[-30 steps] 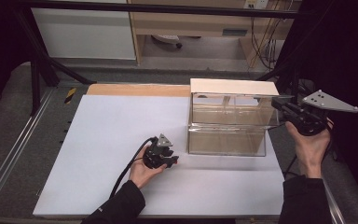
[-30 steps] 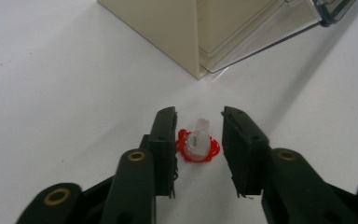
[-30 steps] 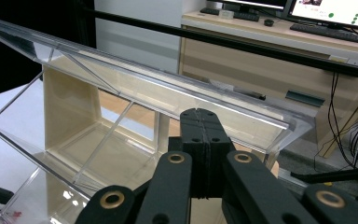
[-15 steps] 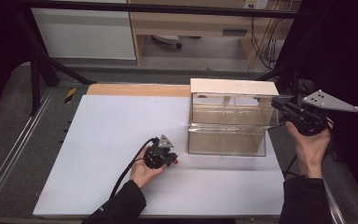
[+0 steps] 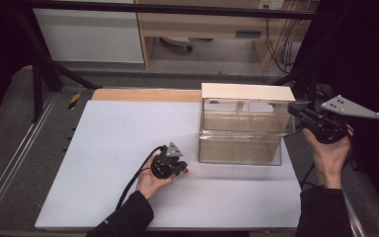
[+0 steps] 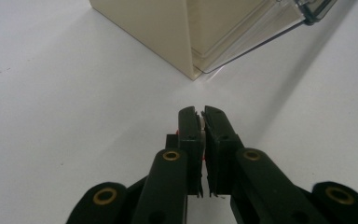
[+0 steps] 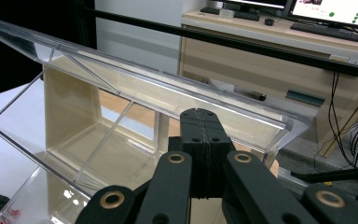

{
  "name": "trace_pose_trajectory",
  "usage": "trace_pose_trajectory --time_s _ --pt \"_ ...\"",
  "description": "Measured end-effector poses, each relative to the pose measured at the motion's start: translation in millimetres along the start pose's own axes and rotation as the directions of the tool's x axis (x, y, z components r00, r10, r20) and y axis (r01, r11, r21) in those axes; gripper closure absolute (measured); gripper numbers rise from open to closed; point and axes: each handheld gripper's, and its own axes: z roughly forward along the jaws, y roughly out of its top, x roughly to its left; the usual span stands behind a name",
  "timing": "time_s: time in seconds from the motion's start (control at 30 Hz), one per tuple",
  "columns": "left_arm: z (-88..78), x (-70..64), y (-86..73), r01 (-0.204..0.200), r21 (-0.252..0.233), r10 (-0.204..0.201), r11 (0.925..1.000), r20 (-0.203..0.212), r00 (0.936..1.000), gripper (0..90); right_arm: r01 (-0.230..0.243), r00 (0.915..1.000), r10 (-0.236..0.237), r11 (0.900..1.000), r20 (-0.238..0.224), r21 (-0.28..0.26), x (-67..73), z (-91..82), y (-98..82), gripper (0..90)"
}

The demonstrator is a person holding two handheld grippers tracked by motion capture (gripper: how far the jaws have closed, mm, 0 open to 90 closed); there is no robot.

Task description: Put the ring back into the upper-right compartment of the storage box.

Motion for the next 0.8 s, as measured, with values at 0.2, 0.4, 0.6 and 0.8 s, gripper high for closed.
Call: trace_pose_trajectory --time_s 0.2,0.4,0.6,0.8 --pt "-10.3 -2.8 1.0 0.001 -0.021 0.000 0.9998 0.013 0.9999 85.9 -0.004 1.0000 0.004 1.000 -0.001 -0.001 -0.3 -0.1 -0.1 90.0" --pt "-20.9 -6.7 2.4 0.013 -0.053 -0.012 0.9985 0.025 0.9996 86.0 0.000 1.0000 0.000 1.000 0.000 -0.003 -1.3 -0.7 0.3 90.0" --pt "-33.8 -10.0 3.6 0.010 -0.064 -0.009 0.9979 0.022 0.9997 86.0 -0.003 1.0000 0.003 1.000 0.000 -0.003 -1.6 -1.6 0.0 90.0" --pt "-46.4 -17.1 10.6 -0.005 -0.091 0.007 0.9958 0.025 0.9997 86.0 -0.002 1.0000 0.002 1.000 0.002 0.000 -1.7 -2.4 0.7 90.0"
